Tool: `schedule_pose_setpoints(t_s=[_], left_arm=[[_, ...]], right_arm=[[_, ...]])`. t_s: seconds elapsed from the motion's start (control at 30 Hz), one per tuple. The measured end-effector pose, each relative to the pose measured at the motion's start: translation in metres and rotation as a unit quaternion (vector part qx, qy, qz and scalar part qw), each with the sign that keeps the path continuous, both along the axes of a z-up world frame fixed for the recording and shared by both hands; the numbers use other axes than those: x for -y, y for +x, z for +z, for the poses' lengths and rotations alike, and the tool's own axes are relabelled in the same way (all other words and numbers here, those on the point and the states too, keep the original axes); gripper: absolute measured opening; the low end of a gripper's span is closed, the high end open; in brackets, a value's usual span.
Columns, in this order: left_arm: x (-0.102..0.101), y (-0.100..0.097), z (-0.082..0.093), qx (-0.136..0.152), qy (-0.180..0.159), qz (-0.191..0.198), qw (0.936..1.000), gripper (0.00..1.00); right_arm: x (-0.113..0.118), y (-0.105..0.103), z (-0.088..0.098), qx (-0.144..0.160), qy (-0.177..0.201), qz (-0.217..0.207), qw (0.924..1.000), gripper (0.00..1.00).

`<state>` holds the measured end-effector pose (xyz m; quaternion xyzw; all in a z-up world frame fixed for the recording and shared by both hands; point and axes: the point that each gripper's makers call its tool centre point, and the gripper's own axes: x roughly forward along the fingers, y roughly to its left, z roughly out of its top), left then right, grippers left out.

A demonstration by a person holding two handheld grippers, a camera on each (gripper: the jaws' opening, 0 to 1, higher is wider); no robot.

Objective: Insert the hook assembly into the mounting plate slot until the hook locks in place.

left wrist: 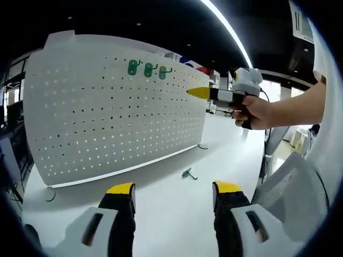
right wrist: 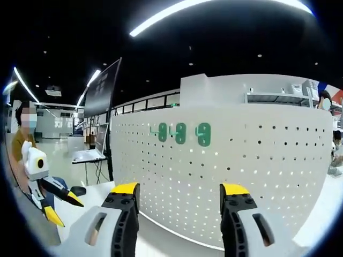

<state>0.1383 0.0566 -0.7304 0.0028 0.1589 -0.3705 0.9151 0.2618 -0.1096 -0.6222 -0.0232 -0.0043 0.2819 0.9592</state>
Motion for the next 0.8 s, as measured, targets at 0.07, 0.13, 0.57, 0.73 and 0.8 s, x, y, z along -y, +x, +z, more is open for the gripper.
schedule_pose_setpoints(t_s=[0.07, 0.13, 0.57, 0.73, 0.8], left_arm=[[0.000, 0.000, 0.000, 0.000, 0.000, 0.001, 1.0000, 0.61], [0.000, 0.000, 0.000, 0.000, 0.000, 0.001, 1.0000, 0.61], [-0.004, 0.000, -0.004, -0.005, 0.000, 0.004, 1.0000, 0.61], [-0.006, 0.001, -0.007, -0.006, -0.001, 0.007, 1.0000, 0.61], [-0.006, 0.001, -0.007, -0.007, 0.000, 0.007, 1.0000, 0.61]], right_arm=[[0.003, -0.003, -0.005, -0.005, 0.000, -0.001, 1.0000, 0.59], [0.004, -0.007, -0.009, -0.010, -0.002, -0.001, 0.9999, 0.58], [0.019, -0.030, -0.038, -0.040, -0.013, -0.002, 0.9991, 0.58], [0.027, -0.040, -0.052, -0.057, -0.012, -0.008, 0.9983, 0.58], [0.029, -0.044, -0.057, -0.064, -0.012, -0.009, 0.9978, 0.59]])
